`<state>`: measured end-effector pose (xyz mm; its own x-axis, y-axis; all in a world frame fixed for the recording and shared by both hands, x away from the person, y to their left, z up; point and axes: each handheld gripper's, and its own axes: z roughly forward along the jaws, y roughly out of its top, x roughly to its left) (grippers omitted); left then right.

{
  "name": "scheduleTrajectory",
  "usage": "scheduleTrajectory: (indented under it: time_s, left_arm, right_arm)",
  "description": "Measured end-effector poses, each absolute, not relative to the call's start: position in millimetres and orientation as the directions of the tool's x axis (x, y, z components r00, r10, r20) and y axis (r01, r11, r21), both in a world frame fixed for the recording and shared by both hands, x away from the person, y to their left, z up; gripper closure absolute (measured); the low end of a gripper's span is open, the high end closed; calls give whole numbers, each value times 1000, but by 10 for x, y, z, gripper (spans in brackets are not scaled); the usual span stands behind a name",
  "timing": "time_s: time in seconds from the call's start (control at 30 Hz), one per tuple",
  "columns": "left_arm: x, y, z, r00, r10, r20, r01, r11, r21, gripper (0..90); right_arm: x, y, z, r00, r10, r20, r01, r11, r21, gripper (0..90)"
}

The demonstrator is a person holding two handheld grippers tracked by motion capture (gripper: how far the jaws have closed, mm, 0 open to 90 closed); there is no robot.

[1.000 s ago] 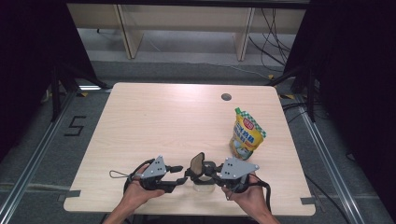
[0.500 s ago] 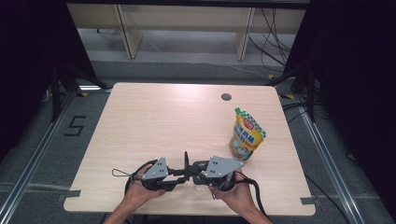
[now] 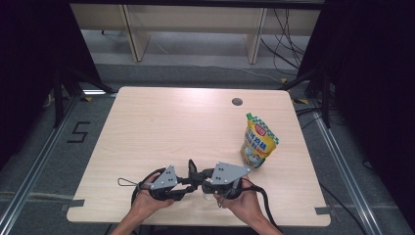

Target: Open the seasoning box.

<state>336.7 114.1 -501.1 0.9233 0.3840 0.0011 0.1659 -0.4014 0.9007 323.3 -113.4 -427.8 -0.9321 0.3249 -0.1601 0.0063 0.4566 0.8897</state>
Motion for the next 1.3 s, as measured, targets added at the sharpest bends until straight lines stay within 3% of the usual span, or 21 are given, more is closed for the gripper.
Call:
scheduleTrajectory:
  time_s: [0.13,0.27,0.43,0.53,0.63,1.0,1.1,1.17,1.23,1.3]
  left_arm:
    - [3346,1140,-5011,920,392,-14,182,-394,901,685]
    - [3288,1162,-5000,921,389,8,168,-417,893,582]
    - [3205,1188,-4968,911,411,-37,220,-409,885,409]
    - [3171,1196,-4957,891,451,-48,249,-399,883,353]
    - [3147,1213,-4949,855,510,-88,320,-387,865,321]
    - [2963,1251,-4931,833,544,-95,355,-395,847,240]
    - [2876,1248,-4951,788,568,-235,466,-301,832,239]
    - [2828,1255,-4946,790,568,-230,462,-306,832,240]
    - [2834,1277,-4931,809,566,-161,416,-357,836,243]
    - [2829,1278,-4941,786,586,-196,446,-319,837,242]
  right_arm:
    - [3245,-1245,-4267,-921,350,-170,8,453,891,815]
    - [3261,-1427,-4291,-908,393,-143,44,431,901,758]
    - [3234,-1717,-4326,-878,465,-112,99,405,909,648]
    - [3215,-1884,-4366,-860,502,-94,124,384,915,581]
    - [3176,-2031,-4423,-844,531,-73,160,380,911,551]
    - [3119,-2449,-4542,-777,629,-30,242,343,908,435]
    - [3118,-2538,-4568,-759,651,-12,269,331,905,420]
    - [3101,-2587,-4587,-740,672,6,292,314,903,416]
    - [3100,-2622,-4609,-734,679,15,305,310,901,416]
    - [3136,-2645,-4629,-743,669,9,289,308,906,413]
